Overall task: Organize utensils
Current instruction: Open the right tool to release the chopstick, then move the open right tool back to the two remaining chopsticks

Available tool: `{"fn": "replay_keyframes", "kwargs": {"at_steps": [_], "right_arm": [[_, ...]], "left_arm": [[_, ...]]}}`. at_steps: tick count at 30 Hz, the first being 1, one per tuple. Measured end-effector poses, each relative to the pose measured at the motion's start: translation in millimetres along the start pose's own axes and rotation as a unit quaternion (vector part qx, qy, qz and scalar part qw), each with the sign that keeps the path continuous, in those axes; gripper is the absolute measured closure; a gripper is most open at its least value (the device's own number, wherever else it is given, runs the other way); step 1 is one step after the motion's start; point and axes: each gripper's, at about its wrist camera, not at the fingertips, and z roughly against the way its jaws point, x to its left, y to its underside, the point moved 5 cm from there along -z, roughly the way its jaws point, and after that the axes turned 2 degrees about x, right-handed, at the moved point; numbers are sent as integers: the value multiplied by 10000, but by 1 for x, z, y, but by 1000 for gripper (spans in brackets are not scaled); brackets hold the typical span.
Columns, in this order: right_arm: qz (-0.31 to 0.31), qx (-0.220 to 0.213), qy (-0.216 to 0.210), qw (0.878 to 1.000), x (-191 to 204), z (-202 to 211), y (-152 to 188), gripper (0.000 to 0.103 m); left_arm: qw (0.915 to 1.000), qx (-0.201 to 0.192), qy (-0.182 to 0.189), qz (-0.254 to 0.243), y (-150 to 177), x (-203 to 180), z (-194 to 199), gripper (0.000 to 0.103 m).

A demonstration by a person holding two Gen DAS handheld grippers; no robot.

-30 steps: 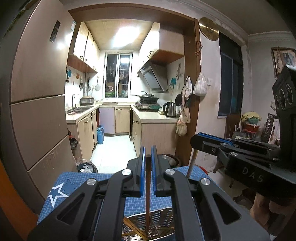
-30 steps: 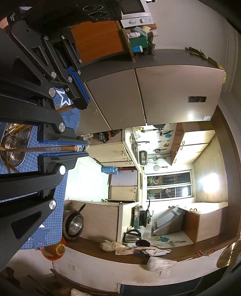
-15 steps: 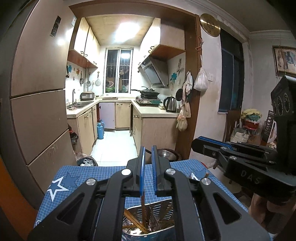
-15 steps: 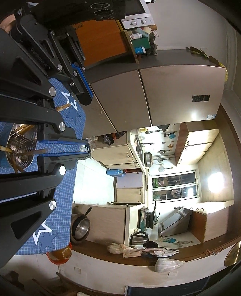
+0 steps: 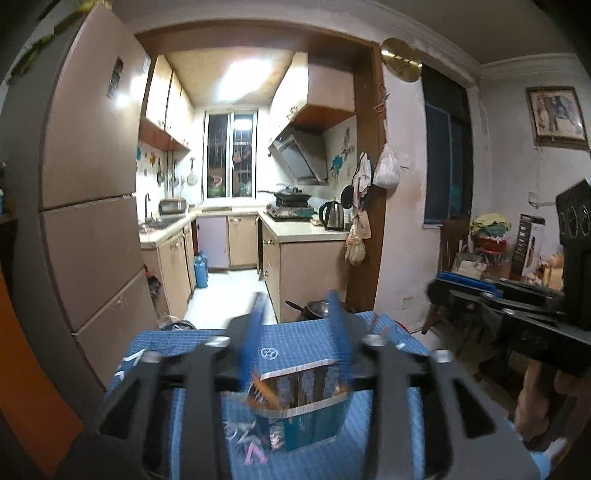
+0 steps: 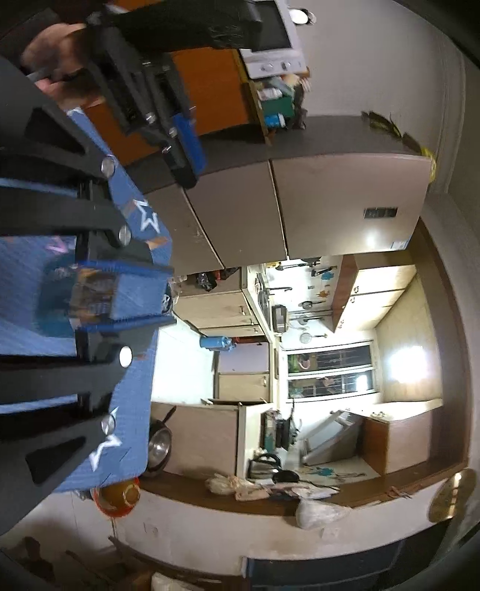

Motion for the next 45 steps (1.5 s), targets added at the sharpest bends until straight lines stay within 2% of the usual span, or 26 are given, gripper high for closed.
{"fn": "replay_keyframes", "kwargs": {"at_steps": [1, 2, 5, 8, 13, 19, 21, 25, 38, 43, 45], "right_arm": [[70, -24, 56, 10000, 5, 15, 11, 73], [155, -33, 128, 9998, 11, 32, 25, 70], [314, 10, 258, 9992, 30, 82, 81, 70], [209, 209, 453, 9985, 45, 121, 153, 70], [-336, 730, 870, 9930, 58, 148, 259, 70], [-485, 1206, 1071, 9857, 79, 153, 334, 71], [-562, 1290, 1099, 9839, 77, 149, 343, 72], [-629, 1335, 1158, 9822, 72, 142, 355, 84], [-368, 1289, 1426, 9807, 78, 129, 349, 84], [-195, 1201, 1556, 9803, 83, 132, 352, 85], [-216, 1172, 1553, 9807, 82, 133, 352, 85]], "left_arm": [[10000, -39, -7, -41, 7, 0, 12, 51], [9999, -42, 61, -128, 22, -3, 34, 50], [9994, 161, 135, -287, 64, -7, 68, 50], [9976, 535, 159, -409, 121, -11, 93, 50], [9884, 1478, 267, -222, 221, -19, 103, 50], [9795, 1983, 362, 49, 279, -26, 105, 50], [9783, 2030, 389, 116, 288, -25, 105, 50], [9778, 2069, 337, 77, 300, -23, 108, 50], [9752, 2142, 563, -1, 318, -38, 109, 50], [9735, 2185, 674, -90, 325, -47, 109, 65], [9740, 2161, 677, -109, 325, -49, 109, 67]]}}
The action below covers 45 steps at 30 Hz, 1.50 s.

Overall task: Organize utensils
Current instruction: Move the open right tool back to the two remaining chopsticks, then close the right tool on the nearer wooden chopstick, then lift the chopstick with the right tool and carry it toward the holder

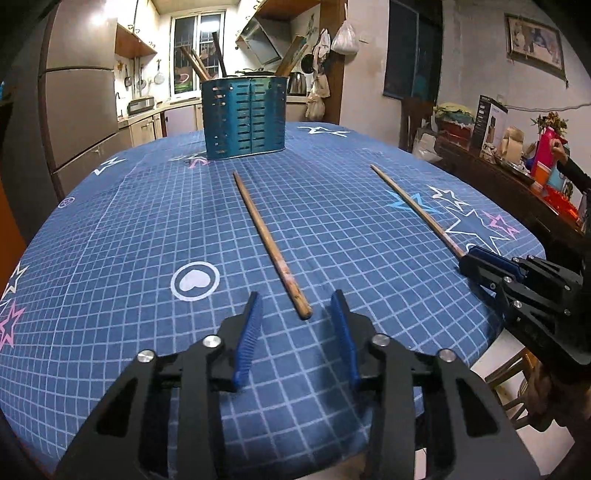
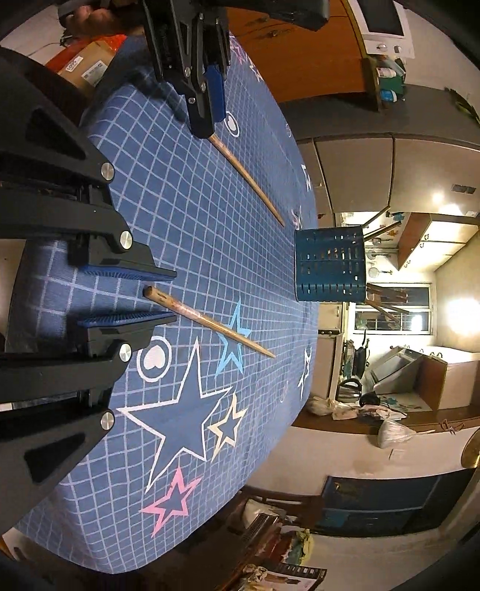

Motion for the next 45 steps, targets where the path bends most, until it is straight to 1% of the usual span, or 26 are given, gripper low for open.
{"fn": "replay_keyframes", "kwargs": {"at_steps": [4, 9, 12, 13, 16, 27, 35, 36, 37, 38, 41, 45], "right_arm": [[-14, -43, 26, 10000, 0, 0, 0, 85], [20, -110, 113, 9999, 2, 1, 2, 85], [-3, -111, 134, 9998, 1, 1, 0, 85], [-8, -120, 147, 9998, 2, 1, 0, 85], [33, -165, 201, 9997, 2, 2, 2, 85], [13, -200, 266, 9994, 3, -4, -2, 85], [-38, -260, 309, 9992, 3, -2, 1, 85], [-43, -265, 307, 9992, 4, -2, 1, 86], [-26, -279, 294, 9992, 5, -1, 1, 89], [4, -290, 300, 9991, 6, -1, 2, 92], [17, -303, 279, 9992, 7, 1, 3, 96], [57, -410, 252, 9988, 6, 9, 0, 96]], "left_arm": [[10000, -42, -38, -59, -3, -5, -4, 68], [9997, -157, -134, -128, -1, -13, -5, 81], [9995, -224, -184, -82, 0, -13, -4, 82], [9995, -249, -198, -80, 0, -14, -4, 85], [9993, -285, -217, -93, 1, -15, -4, 88], [9990, -344, -265, -85, -2, -15, -7, 89], [9985, -417, -333, -77, -1, -17, -7, 89], [9985, -428, -346, -59, 0, -17, -7, 89], [9983, -439, -366, -53, 0, -18, -7, 89], [9983, -451, -380, -39, 0, -18, -7, 92], [9982, -447, -405, 14, 2, -18, -5, 95], [9983, -431, -384, 68, 1, -17, -2, 98]]}}
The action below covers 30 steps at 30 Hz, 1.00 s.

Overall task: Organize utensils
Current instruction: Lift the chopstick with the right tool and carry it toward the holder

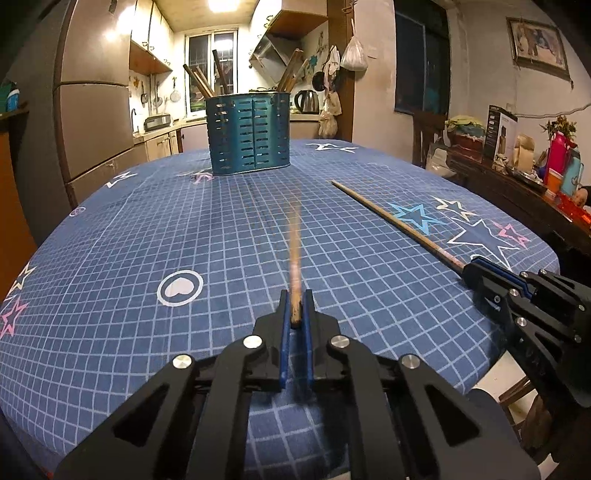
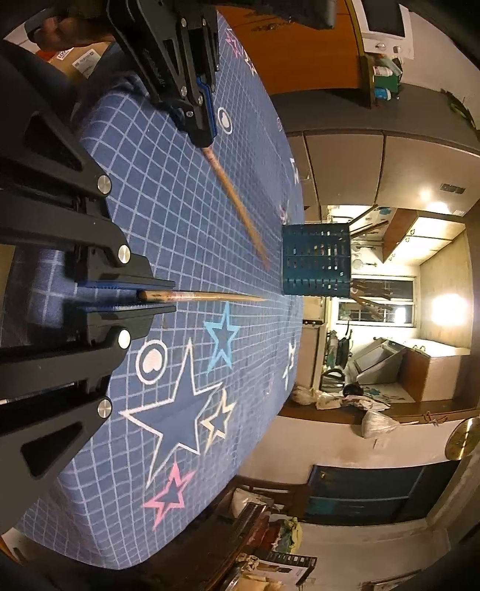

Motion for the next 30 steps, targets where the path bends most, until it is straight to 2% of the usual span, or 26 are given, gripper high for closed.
{"fn": "replay_keyframes", "kwargs": {"at_steps": [14, 22, 30], "right_arm": [[263, -682, -91, 9973, -8, 52, -45, 96], [435, -934, -318, 9942, -15, 70, -79, 96], [398, -1007, -701, 9916, -30, 73, -126, 96]], "left_arm": [[9982, -591, -71, -22, -30, 10, 50, 98], [9954, -958, -87, -39, -57, 17, 78, 98], [9907, -1361, -4, -55, -102, 23, 97, 98]]}}
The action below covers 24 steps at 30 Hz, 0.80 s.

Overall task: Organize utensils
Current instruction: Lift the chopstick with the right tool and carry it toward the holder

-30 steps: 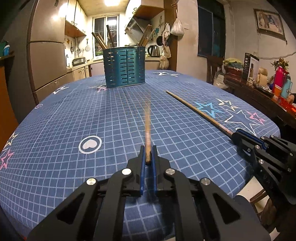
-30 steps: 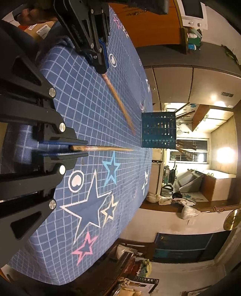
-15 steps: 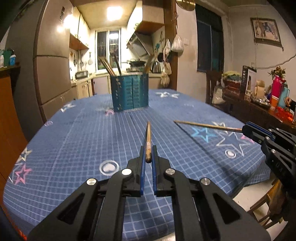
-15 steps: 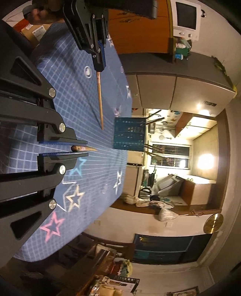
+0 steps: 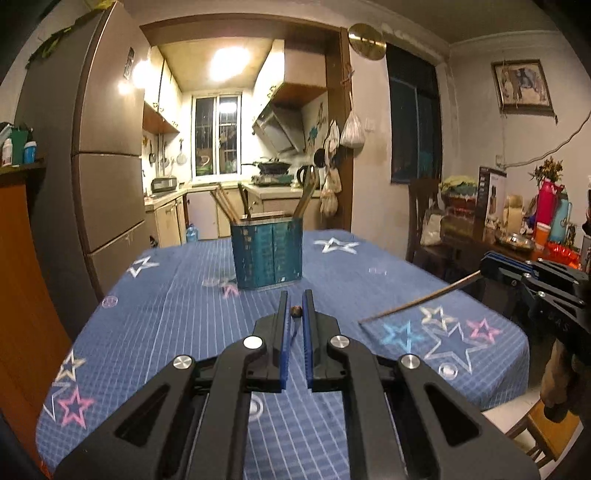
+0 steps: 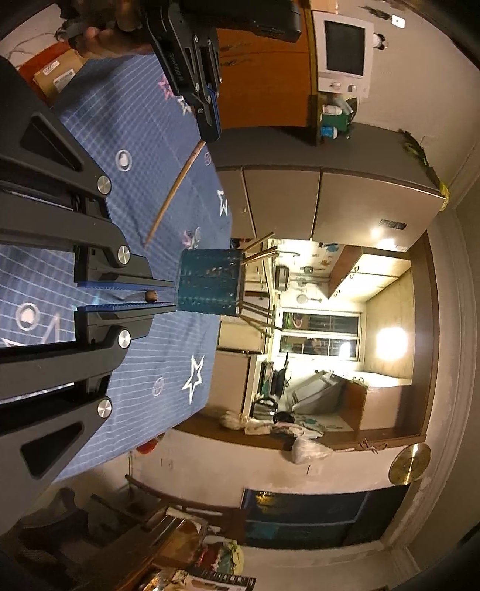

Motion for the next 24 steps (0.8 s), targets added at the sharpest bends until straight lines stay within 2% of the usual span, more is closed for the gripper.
{"fn": "replay_keyframes", "kwargs": {"at_steps": [15, 24], "right_arm": [[-312, 313, -545, 9975, -33, -56, -62, 96], [-279, 409, -706, 9963, -32, -88, -94, 96]], "left_arm": [[9997, 79, 231, 38, -67, 6, -52, 98], [9996, 124, 267, 32, -87, 2, -68, 98]]}}
